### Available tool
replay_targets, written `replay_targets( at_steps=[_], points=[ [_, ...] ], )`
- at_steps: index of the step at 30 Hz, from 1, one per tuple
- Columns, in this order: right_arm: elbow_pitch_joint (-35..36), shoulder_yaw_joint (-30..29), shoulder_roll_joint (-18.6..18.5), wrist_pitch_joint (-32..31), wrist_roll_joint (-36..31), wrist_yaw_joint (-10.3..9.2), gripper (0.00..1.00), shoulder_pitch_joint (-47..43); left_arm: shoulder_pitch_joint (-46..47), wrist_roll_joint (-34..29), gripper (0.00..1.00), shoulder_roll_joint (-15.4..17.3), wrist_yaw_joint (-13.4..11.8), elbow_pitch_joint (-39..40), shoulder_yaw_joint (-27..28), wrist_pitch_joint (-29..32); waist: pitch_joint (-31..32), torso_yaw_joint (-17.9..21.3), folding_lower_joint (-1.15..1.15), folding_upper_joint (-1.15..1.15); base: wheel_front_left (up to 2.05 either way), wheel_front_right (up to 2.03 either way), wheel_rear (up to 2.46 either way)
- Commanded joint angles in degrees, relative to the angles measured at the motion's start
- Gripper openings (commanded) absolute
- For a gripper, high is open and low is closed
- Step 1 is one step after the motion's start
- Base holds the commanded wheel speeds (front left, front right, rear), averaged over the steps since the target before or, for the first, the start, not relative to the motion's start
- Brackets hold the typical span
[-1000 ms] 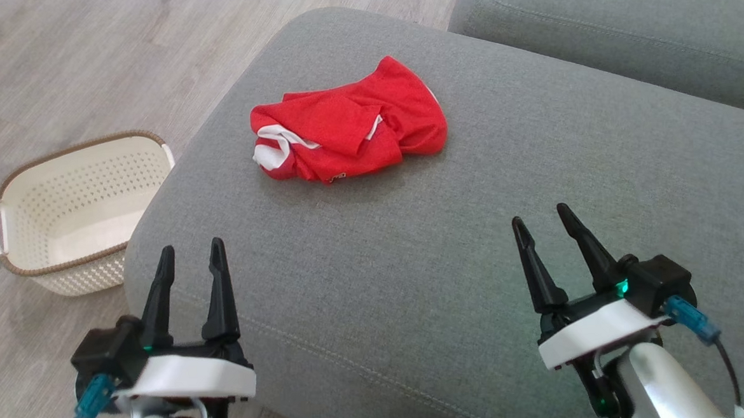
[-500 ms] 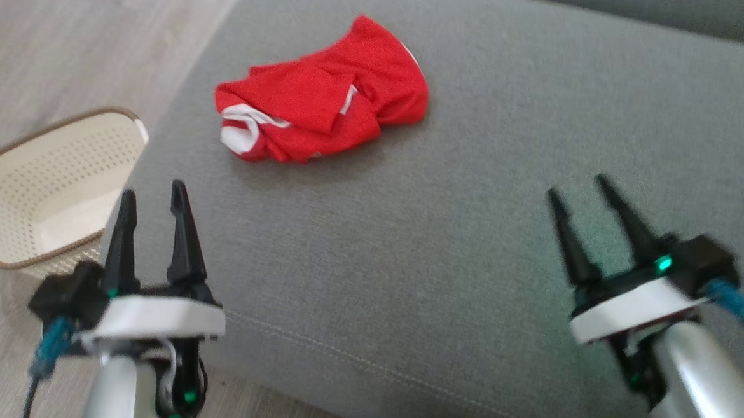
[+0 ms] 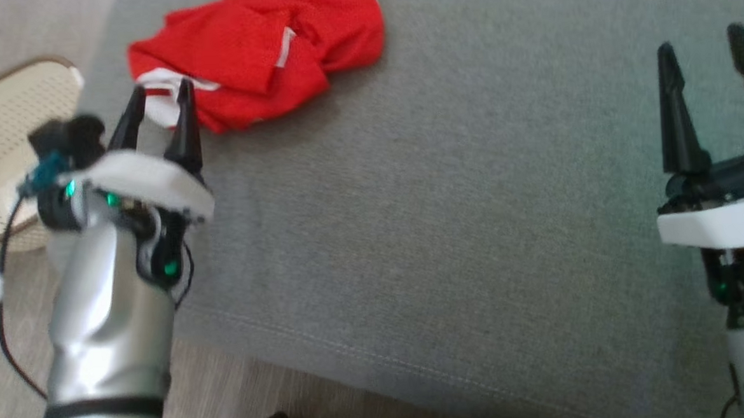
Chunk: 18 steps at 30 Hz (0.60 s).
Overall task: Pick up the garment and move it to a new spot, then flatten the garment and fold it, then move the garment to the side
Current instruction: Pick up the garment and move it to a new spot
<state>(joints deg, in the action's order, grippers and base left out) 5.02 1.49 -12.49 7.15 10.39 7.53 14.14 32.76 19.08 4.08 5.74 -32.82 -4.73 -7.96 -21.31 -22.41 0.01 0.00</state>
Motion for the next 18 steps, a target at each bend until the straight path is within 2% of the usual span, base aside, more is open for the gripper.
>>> replay_targets(
  at_steps=[1, 5, 12, 14, 18],
  points=[
    [2.90, 1.05, -0.72, -0.60, -0.52, -0.04, 1.00, 1.55, 2.64, 0.20, 1.00, 2.75, 0.38, 0.34, 1.18, 0.38, -3.06, 2.01, -0.01, 0.00, 0.00, 0.00, 0.00],
    [5.50, 1.23, -1.18, -1.98, -0.94, -0.04, 1.00, 1.78, 9.60, 0.77, 1.00, 3.97, 1.14, -6.64, -0.56, 1.65, -5.75, 3.93, -0.01, 0.00, 0.00, 0.00, 0.00],
    [5.96, 1.74, -0.80, -1.92, -1.21, -0.04, 1.00, 1.80, 15.94, 0.34, 1.00, 5.40, 1.40, -16.90, -2.73, 4.56, -7.24, 6.40, -0.01, 0.00, 0.00, 0.00, 0.00],
    [5.65, 1.87, -0.67, -1.67, -1.19, -0.04, 1.00, 1.89, 16.96, 0.83, 0.00, 5.61, 1.47, -19.58, -2.92, 5.52, -7.20, 6.98, -0.01, 0.00, 0.00, 0.00, 0.00],
    [4.52, 2.05, -0.23, -0.90, -1.10, -0.04, 1.00, 1.92, 17.86, 1.43, 0.00, 5.96, 1.57, -22.85, -3.30, 3.99, -6.21, 7.67, -0.01, 0.00, 0.00, 0.00, 0.00]
  ],
)
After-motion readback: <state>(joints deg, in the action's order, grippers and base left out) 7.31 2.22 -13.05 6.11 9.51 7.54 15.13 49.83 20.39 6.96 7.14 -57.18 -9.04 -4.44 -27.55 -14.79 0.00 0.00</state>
